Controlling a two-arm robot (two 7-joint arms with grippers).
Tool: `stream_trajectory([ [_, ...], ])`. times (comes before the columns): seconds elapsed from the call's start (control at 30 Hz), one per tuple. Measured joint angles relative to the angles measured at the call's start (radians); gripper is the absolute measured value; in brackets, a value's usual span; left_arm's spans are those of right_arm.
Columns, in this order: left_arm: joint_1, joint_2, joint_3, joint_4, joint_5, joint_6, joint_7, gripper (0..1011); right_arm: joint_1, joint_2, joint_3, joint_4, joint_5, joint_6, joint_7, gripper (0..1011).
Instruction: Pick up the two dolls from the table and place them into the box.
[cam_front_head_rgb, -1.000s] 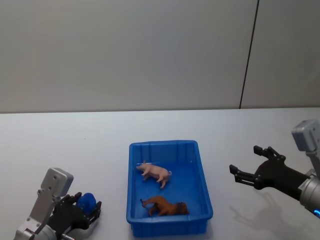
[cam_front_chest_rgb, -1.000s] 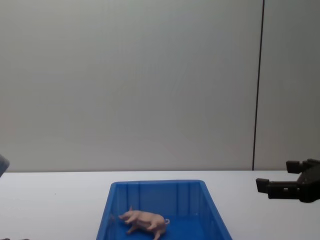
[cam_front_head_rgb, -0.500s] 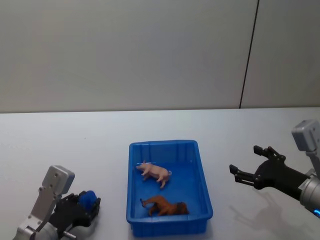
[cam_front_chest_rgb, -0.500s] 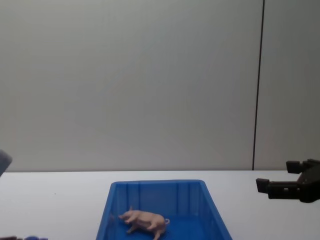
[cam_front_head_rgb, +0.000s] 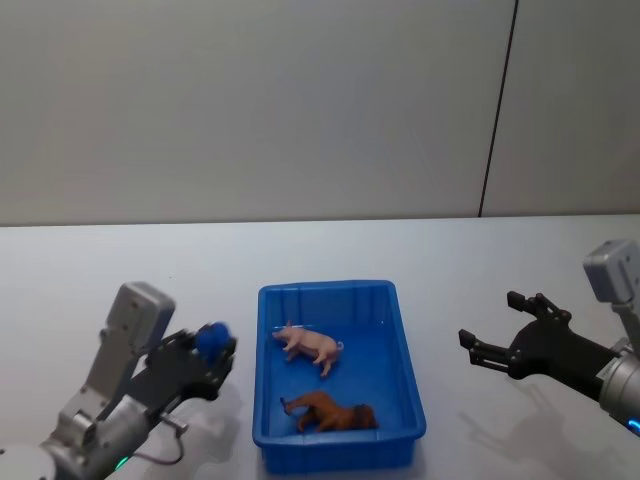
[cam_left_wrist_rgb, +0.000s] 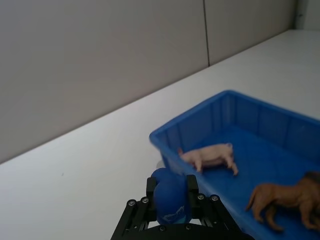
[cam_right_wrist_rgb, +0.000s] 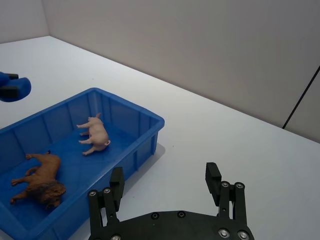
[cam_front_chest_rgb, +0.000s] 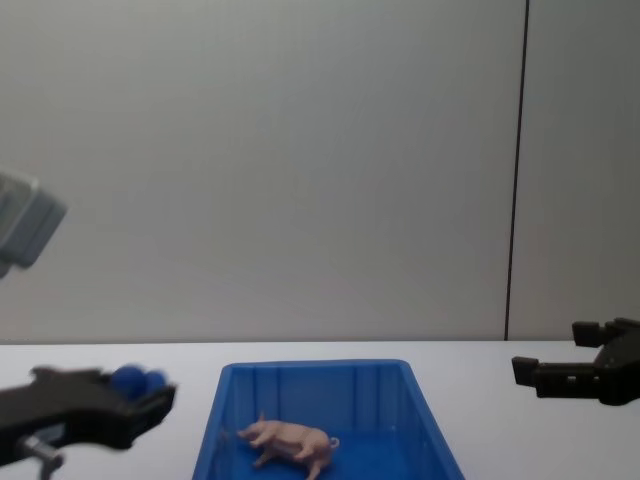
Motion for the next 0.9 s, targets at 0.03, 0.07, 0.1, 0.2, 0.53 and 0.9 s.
stream_trajectory([
  [0.03,-0.007,-0.008,0.003,-0.008,0.005,-0.004,-0.007,342,0.000,0.000,0.000,0.000,0.000,0.000,0.000,1001],
  [0.07,-0.011,-0.013,0.006,-0.011,0.007,-0.006,-0.011,340,0.000,0.000,0.000,0.000,0.000,0.000,0.000,1001],
  [0.1,-0.019,-0.022,0.010,-0.017,0.013,-0.010,-0.020,329,0.000,0.000,0.000,0.000,0.000,0.000,0.000,1001],
  [0.2,-0.032,-0.039,0.019,-0.025,0.021,-0.014,-0.033,317,0.000,0.000,0.000,0.000,0.000,0.000,0.000,1001],
  [0.53,-0.079,-0.118,0.068,-0.031,0.051,-0.024,-0.088,431,0.000,0.000,0.000,0.000,0.000,0.000,0.000,1001],
  [0.9,-0.089,-0.161,0.100,-0.037,0.059,-0.033,-0.092,811,0.000,0.000,0.000,0.000,0.000,0.000,0.000,1001],
])
